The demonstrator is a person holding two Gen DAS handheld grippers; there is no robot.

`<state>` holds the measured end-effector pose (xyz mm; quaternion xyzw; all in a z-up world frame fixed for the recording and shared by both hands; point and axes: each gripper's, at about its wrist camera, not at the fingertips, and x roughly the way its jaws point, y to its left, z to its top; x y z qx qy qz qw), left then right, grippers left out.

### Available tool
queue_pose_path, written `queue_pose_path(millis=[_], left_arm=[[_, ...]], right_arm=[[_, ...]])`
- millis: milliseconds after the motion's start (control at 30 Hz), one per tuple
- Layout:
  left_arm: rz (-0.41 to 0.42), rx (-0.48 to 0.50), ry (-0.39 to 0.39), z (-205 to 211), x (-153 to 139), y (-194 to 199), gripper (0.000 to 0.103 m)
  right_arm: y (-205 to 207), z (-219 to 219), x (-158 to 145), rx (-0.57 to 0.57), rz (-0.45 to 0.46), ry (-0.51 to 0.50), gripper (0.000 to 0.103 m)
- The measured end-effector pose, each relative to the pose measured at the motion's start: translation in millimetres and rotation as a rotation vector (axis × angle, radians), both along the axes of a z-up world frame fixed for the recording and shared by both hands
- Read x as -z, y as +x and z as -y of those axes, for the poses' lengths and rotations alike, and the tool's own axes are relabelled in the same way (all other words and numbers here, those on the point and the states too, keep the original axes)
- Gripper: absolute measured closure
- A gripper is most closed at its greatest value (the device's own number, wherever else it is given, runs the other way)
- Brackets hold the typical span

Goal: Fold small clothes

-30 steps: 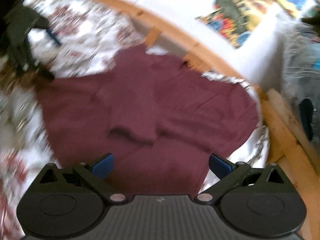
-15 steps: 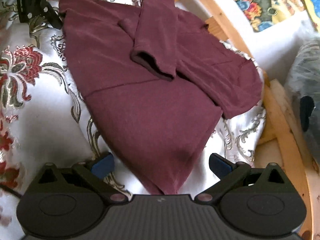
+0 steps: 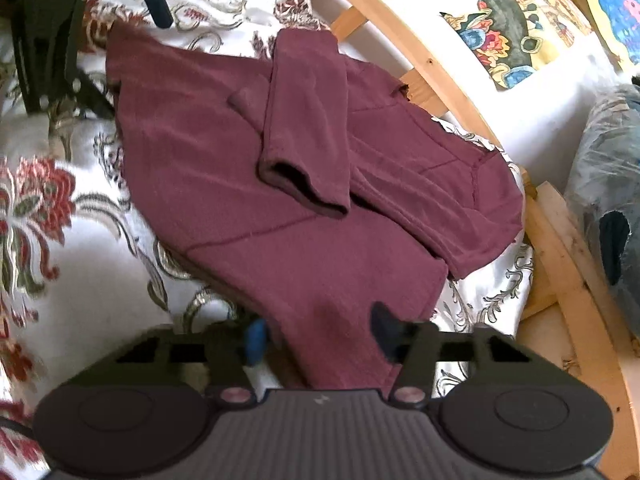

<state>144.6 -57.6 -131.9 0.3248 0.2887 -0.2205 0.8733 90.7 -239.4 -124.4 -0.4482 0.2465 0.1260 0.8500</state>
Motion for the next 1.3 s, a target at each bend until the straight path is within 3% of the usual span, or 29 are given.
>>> queue_pose_path(millis=[167,367,533,867,933,1000,1067,1100,1167,1300], left_arm=[[0.014,-0.004,0.007,3,1,1,0.0],[0.052,0.003,0.021,3,3,-5,0.0],[0.065,0.009,0.039,6,1,-6,0.003],[0.175,-0.065,0.102,-3,-4,-10,0.043],[0.186,-0.098,0.13,-6,-2,-7,0.046],[0.194,-0.146,0.166,-7,4,-5,0.06],[0.186,-0.18,0.184,-7,10,-3,0.085],[0.181,-0.188,0.182,-7,12,-2,0.089],[0.185,-0.195,0.158,-7,11,-5,0.095],[0.219,-0.188,0.127,-7,6,-13,0.097]], right_arm=[[2,0,-7,0.01,0.019,0.075,0.089],[5,12,-40,0.06,0.078,0.313,0.094],[4,16,-49,0.059,0.109,0.348,0.094],[1,12,-46,0.081,0.149,0.311,0.094],[1,11,-43,0.088,0.151,0.289,0.094],[4,9,-38,0.104,0.147,0.237,0.094],[9,7,-31,0.13,0.131,0.188,0.093],[11,7,-28,0.143,0.115,0.177,0.093],[13,8,-23,0.157,0.097,0.163,0.093],[9,7,-17,0.149,0.09,0.143,0.093]])
